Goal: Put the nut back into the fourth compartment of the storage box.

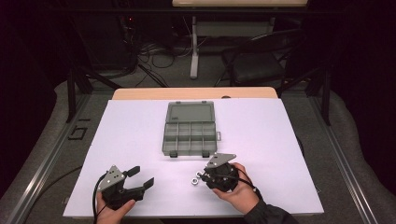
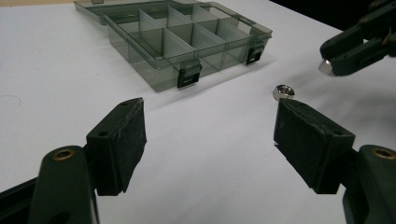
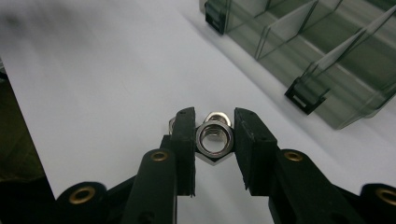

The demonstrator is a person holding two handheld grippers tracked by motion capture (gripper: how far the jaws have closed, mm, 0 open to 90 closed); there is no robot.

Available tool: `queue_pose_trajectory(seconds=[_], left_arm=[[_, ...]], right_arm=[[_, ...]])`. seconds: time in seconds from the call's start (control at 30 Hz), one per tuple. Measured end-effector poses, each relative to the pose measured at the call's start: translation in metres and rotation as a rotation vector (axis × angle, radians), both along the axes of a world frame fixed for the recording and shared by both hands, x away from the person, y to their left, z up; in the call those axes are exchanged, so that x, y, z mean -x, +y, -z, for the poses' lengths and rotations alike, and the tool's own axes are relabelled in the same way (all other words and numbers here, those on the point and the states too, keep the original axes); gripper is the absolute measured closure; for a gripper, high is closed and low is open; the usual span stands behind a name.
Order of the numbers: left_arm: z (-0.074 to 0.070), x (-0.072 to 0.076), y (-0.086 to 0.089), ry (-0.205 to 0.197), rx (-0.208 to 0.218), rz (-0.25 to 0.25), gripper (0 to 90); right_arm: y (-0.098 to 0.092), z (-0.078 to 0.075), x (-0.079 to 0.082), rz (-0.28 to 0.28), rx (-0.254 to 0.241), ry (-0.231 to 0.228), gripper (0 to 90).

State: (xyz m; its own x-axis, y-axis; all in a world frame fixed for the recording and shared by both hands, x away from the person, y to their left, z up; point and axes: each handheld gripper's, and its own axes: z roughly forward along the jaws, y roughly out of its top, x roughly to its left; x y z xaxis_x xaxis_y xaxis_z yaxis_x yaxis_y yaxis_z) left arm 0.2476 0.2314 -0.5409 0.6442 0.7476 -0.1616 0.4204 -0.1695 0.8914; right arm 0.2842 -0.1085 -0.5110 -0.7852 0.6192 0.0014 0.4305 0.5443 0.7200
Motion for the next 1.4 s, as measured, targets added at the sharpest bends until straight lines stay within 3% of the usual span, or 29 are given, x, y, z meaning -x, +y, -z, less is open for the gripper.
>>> queue_pose_trajectory(seconds=[0.27, 0.5, 0.53, 0.73, 0.77, 0.8, 0.9, 1.17, 1.27, 1.33, 1.4], left_arm=[[0.000, 0.000, -0.001, 0.003, 0.000, 0.001, 25.4], [0.001, 0.000, 0.000, 0.007, 0.003, -0.007, 25.5], [0.001, 0.000, 0.000, 0.009, 0.002, -0.008, 25.6], [0.001, -0.001, 0.000, 0.008, 0.002, -0.004, 25.8], [0.001, -0.001, -0.001, 0.009, 0.002, -0.007, 25.8], [0.001, -0.001, -0.001, 0.009, 0.003, -0.007, 25.8], [0.001, -0.001, 0.000, 0.009, 0.003, -0.007, 25.9], [0.002, -0.002, 0.000, 0.012, 0.005, -0.004, 25.9], [0.002, -0.002, 0.000, 0.013, 0.005, -0.006, 25.9], [0.002, -0.002, 0.000, 0.013, 0.007, -0.005, 25.9], [0.002, -0.002, 0.000, 0.015, 0.006, -0.005, 25.9]], right_arm=[[-0.002, -0.033, -0.013, 0.035, -0.016, 0.020, 70.0], [-0.004, -0.049, -0.030, 0.081, -0.040, 0.038, 70.0], [-0.005, -0.052, -0.033, 0.077, -0.026, 0.056, 70.0], [-0.005, -0.060, -0.053, 0.127, -0.047, 0.043, 70.0], [-0.006, -0.064, -0.057, 0.124, 0.002, 0.074, 70.0], [-0.005, -0.063, -0.061, 0.139, -0.025, 0.048, 70.1], [-0.004, -0.065, -0.072, 0.155, -0.011, 0.035, 70.1], [-0.003, -0.068, -0.103, 0.211, 0.000, 0.031, 70.1], [-0.002, -0.066, -0.113, 0.229, 0.015, 0.038, 70.1], [-0.001, -0.063, -0.120, 0.236, 0.032, 0.013, 70.1], [-0.002, -0.061, -0.126, 0.255, 0.023, 0.020, 70.0]])
